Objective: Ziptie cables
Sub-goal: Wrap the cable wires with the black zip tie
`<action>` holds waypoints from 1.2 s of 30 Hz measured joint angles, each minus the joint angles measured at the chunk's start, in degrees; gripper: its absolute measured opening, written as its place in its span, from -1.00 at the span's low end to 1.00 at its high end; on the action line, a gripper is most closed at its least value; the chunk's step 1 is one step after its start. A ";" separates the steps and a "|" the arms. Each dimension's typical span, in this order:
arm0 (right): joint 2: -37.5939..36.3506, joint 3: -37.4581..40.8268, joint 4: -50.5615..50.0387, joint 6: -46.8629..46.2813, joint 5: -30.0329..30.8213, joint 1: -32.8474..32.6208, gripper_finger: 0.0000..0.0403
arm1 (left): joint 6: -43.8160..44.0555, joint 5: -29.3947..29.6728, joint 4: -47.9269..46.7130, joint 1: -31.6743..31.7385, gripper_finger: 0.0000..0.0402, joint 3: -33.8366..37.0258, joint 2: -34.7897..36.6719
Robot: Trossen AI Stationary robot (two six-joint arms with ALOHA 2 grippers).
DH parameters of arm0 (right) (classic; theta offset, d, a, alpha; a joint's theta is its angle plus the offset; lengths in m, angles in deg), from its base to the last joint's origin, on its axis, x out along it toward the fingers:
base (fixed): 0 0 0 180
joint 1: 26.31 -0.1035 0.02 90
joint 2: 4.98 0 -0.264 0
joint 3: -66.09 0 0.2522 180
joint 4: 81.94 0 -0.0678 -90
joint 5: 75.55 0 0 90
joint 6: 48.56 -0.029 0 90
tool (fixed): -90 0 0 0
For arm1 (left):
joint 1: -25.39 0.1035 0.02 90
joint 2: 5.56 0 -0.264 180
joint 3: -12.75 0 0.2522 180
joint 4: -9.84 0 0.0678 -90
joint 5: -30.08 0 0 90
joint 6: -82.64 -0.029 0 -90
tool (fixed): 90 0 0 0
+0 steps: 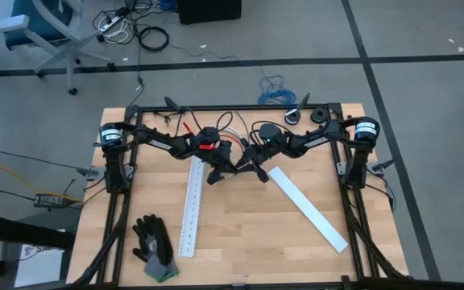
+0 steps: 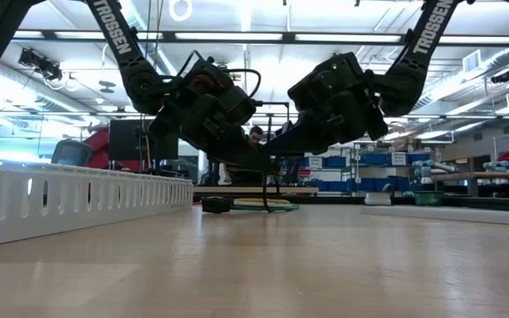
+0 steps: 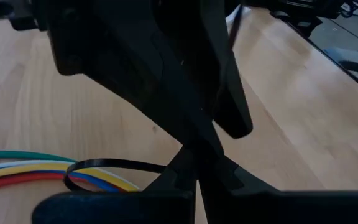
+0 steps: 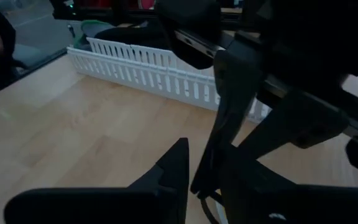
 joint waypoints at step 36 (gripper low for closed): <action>-9.27 -0.17 -2.00 3.70 6.06 2.42 -1.00 | 0.42 14.32 -2.00 -2.92 -0.92 0.07 -0.13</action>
